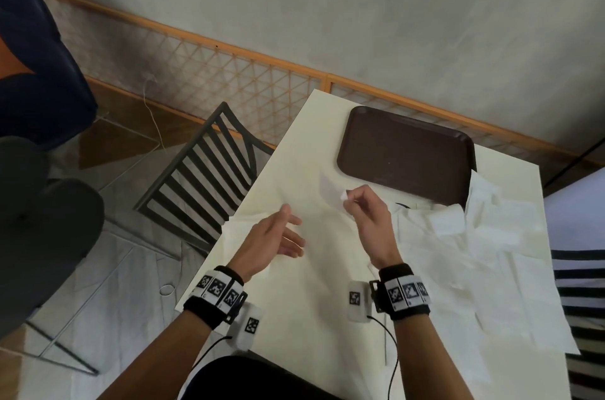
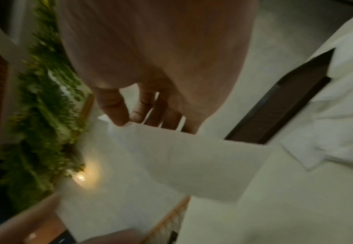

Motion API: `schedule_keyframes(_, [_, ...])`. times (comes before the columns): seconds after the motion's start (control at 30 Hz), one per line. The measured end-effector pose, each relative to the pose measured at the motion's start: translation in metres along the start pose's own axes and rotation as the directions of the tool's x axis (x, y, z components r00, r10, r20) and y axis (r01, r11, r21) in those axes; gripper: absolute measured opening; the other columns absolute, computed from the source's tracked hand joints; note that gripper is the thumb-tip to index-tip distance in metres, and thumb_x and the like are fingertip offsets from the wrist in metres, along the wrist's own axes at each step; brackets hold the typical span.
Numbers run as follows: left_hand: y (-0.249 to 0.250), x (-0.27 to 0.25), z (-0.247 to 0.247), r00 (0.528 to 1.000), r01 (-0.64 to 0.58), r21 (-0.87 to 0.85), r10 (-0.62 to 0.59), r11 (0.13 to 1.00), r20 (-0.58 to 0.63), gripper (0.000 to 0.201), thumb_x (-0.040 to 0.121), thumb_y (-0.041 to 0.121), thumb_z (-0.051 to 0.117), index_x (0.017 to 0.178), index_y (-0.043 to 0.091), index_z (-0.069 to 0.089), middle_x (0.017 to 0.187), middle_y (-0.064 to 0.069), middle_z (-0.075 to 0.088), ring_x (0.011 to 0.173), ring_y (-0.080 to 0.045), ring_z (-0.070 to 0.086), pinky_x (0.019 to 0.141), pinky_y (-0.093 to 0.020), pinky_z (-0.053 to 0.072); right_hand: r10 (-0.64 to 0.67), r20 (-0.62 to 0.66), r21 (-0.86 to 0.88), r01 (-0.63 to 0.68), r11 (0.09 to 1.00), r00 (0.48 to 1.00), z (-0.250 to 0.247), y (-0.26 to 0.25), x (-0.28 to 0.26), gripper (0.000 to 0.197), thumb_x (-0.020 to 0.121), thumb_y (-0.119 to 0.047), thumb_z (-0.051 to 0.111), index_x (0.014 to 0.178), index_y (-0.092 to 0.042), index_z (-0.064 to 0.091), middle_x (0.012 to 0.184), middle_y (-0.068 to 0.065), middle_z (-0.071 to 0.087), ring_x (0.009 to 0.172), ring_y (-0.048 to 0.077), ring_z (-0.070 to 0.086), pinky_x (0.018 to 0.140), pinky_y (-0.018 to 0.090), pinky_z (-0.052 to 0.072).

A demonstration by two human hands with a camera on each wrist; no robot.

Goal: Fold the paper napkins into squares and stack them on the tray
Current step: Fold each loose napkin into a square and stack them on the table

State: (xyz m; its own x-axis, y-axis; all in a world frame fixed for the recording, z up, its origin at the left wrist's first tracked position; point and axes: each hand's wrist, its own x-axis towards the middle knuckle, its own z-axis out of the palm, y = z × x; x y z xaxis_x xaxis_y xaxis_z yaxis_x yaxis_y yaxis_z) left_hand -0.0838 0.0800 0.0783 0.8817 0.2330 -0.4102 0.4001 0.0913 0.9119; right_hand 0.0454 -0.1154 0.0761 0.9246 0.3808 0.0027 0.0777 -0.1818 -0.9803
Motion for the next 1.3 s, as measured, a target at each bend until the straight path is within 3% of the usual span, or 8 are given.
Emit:
schedule_keyframes(0.13, [0.018,0.003,0.010,0.972,0.197,-0.392,-0.127,0.899,0.198,0.086,0.106,0.075,0.029,0.135,0.002,0.064,0.121,-0.031,0.074,0.113,-0.050,0.073,0.102,-0.053,0.058,-0.167,0.366,0.077,0.149,0.986,0.915,0.001,-0.042,-0.038,0.014,0.101,-0.003,0.068,0.094,-0.013,0.062,0.093,0.001,0.069,0.091,0.016,0.065,0.084,0.029,0.049])
schedule_keyframes(0.3, [0.023,0.003,0.009,0.998,0.014,-0.337,0.006,0.941,0.058,0.060,0.094,0.005,0.080,0.147,0.022,0.055,0.108,-0.014,0.080,0.100,-0.033,0.077,0.080,-0.041,0.062,-0.240,0.355,-0.055,0.276,0.960,0.904,-0.002,-0.048,-0.068,0.003,0.096,-0.021,0.069,0.098,-0.021,0.067,0.111,-0.008,0.072,0.118,0.028,0.067,0.102,0.054,0.051])
schedule_keyframes(0.5, [0.035,-0.010,0.010,0.984,-0.139,-0.361,0.169,0.922,0.053,0.072,0.097,-0.001,0.073,0.152,0.039,0.050,0.129,-0.022,0.074,0.118,-0.038,0.074,0.095,-0.048,0.062,-0.333,0.374,-0.301,0.453,0.840,0.866,-0.004,-0.036,-0.064,0.079,0.074,-0.045,0.102,0.142,-0.032,0.064,0.152,-0.015,0.059,0.162,0.024,0.033,0.129,0.044,0.033])
schedule_keyframes(0.73, [0.033,-0.014,0.001,0.974,-0.207,-0.319,0.225,0.925,0.022,0.049,0.101,-0.009,0.064,0.145,0.011,0.065,0.142,-0.012,0.069,0.133,-0.037,0.065,0.110,-0.055,0.056,-0.483,0.289,-0.195,0.545,0.815,0.826,-0.002,-0.031,-0.054,0.004,0.095,-0.032,0.084,0.095,-0.031,0.088,0.145,-0.005,0.066,0.149,0.034,0.047,0.122,0.041,0.039])
schedule_keyframes(0.93, [0.032,-0.024,-0.003,0.942,-0.336,-0.226,0.327,0.914,-0.077,0.038,0.101,-0.009,0.064,0.132,0.012,0.073,0.137,-0.008,0.074,0.134,-0.031,0.066,0.109,-0.050,0.055,-0.075,0.088,0.092,0.066,0.994,0.993,0.018,-0.044,-0.054,0.020,0.101,-0.036,0.076,0.106,-0.020,0.088,0.149,0.003,0.064,0.142,0.001,0.056,0.109,0.031,0.054])
schedule_keyframes(1.03, [0.044,-0.035,0.002,0.963,-0.268,-0.294,0.246,0.918,-0.109,0.035,0.113,0.022,0.049,0.115,0.028,0.084,0.127,0.001,0.079,0.123,-0.017,0.073,0.109,-0.046,0.053,-0.035,0.037,0.189,0.028,0.982,0.999,0.030,-0.047,-0.051,0.026,0.109,-0.034,0.070,0.112,-0.011,0.083,0.120,0.008,0.078,0.119,0.014,0.070,0.095,0.052,0.056])
schedule_keyframes(1.13, [0.049,-0.042,0.000,0.962,-0.269,-0.319,0.239,0.909,-0.129,0.039,0.106,0.046,0.048,0.107,0.037,0.086,0.123,0.002,0.080,0.119,-0.015,0.074,0.106,-0.043,0.056,0.004,-0.033,0.195,0.003,0.981,0.999,0.039,-0.048,-0.048,0.025,0.105,-0.033,0.076,0.099,-0.010,0.082,0.092,0.006,0.078,0.088,0.016,0.067,0.078,0.041,0.053])
schedule_keyframes(1.3, [0.045,-0.041,-0.009,0.921,-0.366,-0.215,0.321,0.905,-0.219,0.029,0.097,0.027,0.073,0.122,0.015,0.078,0.121,-0.004,0.080,0.116,-0.024,0.076,0.106,-0.054,0.058,0.010,-0.013,0.134,-0.008,0.991,1.000,0.051,-0.044,-0.047,0.017,0.099,-0.033,0.083,0.098,-0.017,0.085,0.096,0.001,0.082,0.092,0.030,0.075,0.082,0.049,0.060])
